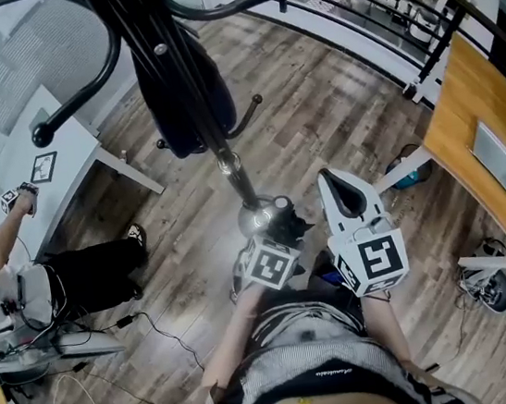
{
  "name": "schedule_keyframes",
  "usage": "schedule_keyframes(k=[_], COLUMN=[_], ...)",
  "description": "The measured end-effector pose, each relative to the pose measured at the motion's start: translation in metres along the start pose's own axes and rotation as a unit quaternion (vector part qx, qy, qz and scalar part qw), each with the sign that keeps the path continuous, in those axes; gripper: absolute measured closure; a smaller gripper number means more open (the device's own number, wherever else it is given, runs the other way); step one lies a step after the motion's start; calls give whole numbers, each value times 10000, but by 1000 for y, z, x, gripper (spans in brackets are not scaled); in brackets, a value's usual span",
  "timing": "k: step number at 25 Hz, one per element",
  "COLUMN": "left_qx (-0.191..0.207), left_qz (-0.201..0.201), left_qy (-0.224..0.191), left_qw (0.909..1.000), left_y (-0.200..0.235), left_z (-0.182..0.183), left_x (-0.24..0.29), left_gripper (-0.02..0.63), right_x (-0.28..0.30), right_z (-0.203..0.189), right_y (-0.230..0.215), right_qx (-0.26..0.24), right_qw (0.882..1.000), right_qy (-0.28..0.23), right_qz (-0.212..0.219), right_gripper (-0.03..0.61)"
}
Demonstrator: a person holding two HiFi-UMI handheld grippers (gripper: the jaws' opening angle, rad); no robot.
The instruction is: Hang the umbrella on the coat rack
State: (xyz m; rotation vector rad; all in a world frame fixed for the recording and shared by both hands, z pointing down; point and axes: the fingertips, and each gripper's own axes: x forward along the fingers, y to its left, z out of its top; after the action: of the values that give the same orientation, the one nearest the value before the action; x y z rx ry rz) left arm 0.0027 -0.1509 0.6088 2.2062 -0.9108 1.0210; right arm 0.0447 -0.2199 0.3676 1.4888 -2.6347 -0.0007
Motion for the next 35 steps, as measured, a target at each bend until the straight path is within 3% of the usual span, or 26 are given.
schedule_keyframes(k=[11, 26, 35], left_qx=[10, 41, -22], left_qz=[230, 287, 404], left_qy=[129, -58, 153], left_qw=[9997, 9996, 9991], left_y=[16, 33, 52], left_z=[-3, 4, -1], left_x=[-3, 11, 13], left_gripper=[347, 347, 347], right_x=[2, 4, 12], right_z=[-1, -2, -2], right_y=[1, 4, 5], right_qx=[28, -64, -84], right_qw=[10000, 10000, 9999], right_qy=[1, 47, 60], right_qz=[26, 49, 64], right_gripper=[574, 574, 574])
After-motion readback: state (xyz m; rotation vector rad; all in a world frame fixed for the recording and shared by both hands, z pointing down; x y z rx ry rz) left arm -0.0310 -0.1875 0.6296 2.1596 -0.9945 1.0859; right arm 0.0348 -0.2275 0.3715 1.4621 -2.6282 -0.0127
